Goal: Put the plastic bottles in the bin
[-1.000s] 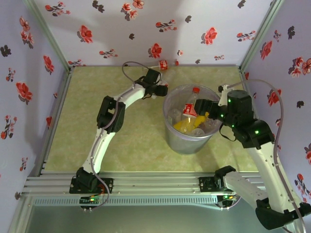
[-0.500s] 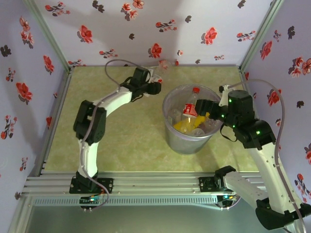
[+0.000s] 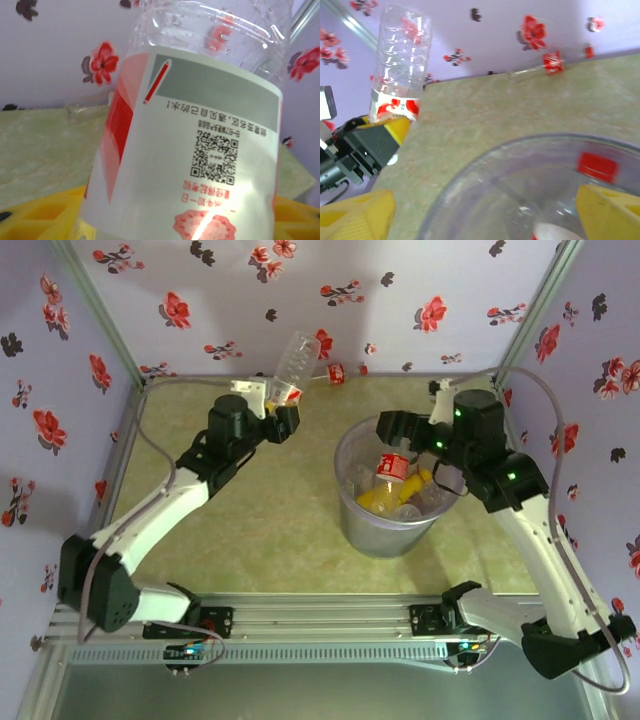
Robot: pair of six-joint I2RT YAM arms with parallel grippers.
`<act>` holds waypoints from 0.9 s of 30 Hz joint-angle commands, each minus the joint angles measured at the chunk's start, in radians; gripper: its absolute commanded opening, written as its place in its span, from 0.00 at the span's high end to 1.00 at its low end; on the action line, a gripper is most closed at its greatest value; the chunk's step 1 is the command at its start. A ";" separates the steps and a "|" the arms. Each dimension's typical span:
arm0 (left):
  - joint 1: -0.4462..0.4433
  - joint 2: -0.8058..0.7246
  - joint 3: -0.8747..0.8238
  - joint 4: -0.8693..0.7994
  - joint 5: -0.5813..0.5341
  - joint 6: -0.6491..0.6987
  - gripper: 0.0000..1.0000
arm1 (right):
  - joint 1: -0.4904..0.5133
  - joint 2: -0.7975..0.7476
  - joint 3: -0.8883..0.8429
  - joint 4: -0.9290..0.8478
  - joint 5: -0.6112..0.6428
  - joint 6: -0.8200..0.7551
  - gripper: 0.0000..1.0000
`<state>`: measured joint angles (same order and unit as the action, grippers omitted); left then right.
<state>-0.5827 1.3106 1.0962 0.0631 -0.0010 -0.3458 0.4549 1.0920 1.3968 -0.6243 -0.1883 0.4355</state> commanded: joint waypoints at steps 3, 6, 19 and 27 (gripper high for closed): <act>-0.101 -0.101 -0.076 0.057 -0.014 -0.020 0.38 | 0.117 0.138 0.121 0.129 -0.014 0.004 0.04; -0.148 -0.139 -0.112 0.096 -0.016 -0.030 0.38 | 0.160 0.204 0.171 0.167 -0.019 0.004 0.01; -0.235 -0.146 -0.130 0.131 -0.022 0.008 0.38 | 0.175 0.330 0.252 0.186 -0.009 0.013 0.06; -0.255 -0.141 -0.126 0.145 -0.021 0.014 0.38 | 0.174 0.338 0.252 0.188 0.008 0.011 0.26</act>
<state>-0.8257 1.1801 0.9646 0.1551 -0.0044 -0.3576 0.6266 1.4254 1.6169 -0.4675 -0.1982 0.4511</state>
